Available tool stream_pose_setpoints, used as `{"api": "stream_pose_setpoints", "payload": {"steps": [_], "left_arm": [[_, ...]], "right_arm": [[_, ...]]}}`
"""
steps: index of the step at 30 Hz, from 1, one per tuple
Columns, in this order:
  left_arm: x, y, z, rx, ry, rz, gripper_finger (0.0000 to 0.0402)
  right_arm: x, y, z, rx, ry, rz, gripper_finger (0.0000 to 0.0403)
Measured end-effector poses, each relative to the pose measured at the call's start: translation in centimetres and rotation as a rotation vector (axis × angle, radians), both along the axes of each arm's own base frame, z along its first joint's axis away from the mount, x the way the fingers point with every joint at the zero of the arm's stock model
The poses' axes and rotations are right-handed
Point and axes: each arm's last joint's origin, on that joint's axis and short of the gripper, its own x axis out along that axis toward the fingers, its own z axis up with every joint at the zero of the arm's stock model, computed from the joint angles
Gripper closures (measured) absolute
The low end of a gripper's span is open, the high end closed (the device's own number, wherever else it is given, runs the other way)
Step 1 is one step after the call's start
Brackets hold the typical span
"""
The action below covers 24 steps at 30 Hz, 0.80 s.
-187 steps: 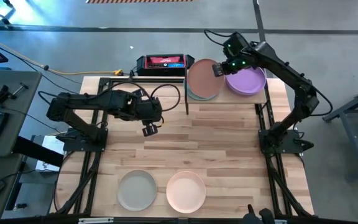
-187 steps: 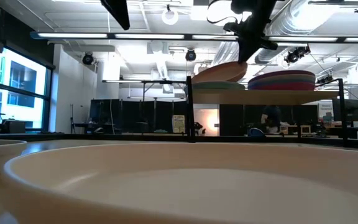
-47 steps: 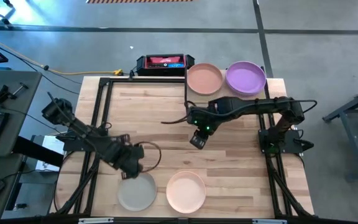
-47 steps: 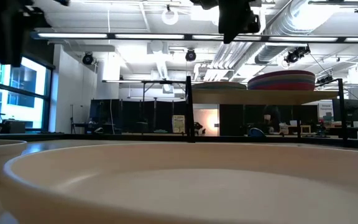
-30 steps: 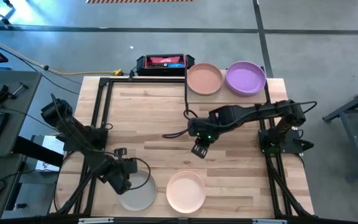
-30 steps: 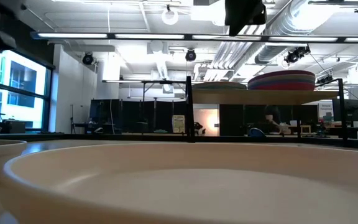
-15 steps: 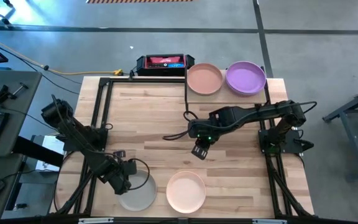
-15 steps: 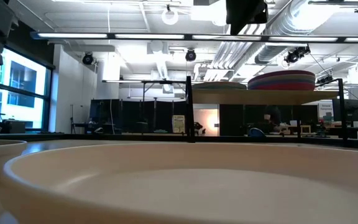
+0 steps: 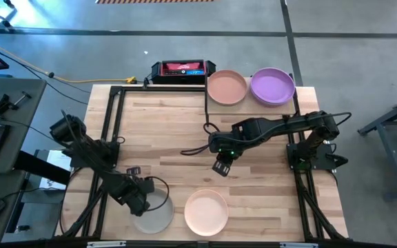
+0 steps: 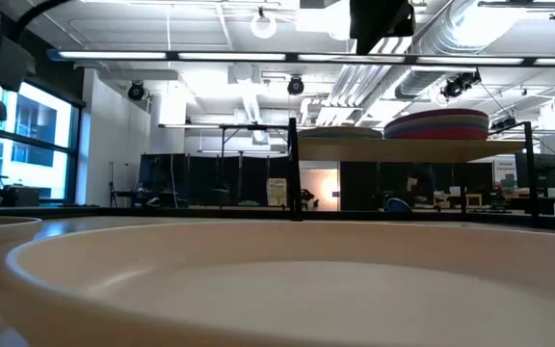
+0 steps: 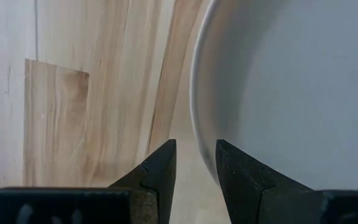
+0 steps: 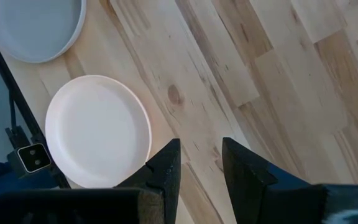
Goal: Place and stack plates onto a shelf
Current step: Stack the gray plate on top of the brown plate on the shelf
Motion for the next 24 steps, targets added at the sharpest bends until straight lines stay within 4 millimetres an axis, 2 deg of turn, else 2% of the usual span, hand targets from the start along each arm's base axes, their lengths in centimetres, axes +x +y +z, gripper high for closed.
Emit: {"api": "stream_pose_setpoints", "payload": {"steps": [12, 19, 24], "left_arm": [[1.0, -0.2, -1.6, -0.022, 0.038, 0.016, 0.03], [1.3, -0.1, -1.8, -0.031, 0.048, 0.015, 0.03], [1.5, 0.1, -1.8, -0.045, 0.054, 0.027, 0.0323]], "right_arm": [[-0.1, 0.7, 0.0, -0.001, 0.0, 0.021, 0.0306], [-0.3, 1.5, 0.0, -0.001, 0.0, 0.044, 0.0306], [-0.3, 1.8, 0.0, -0.016, -0.003, 0.039, 0.0306]]}}
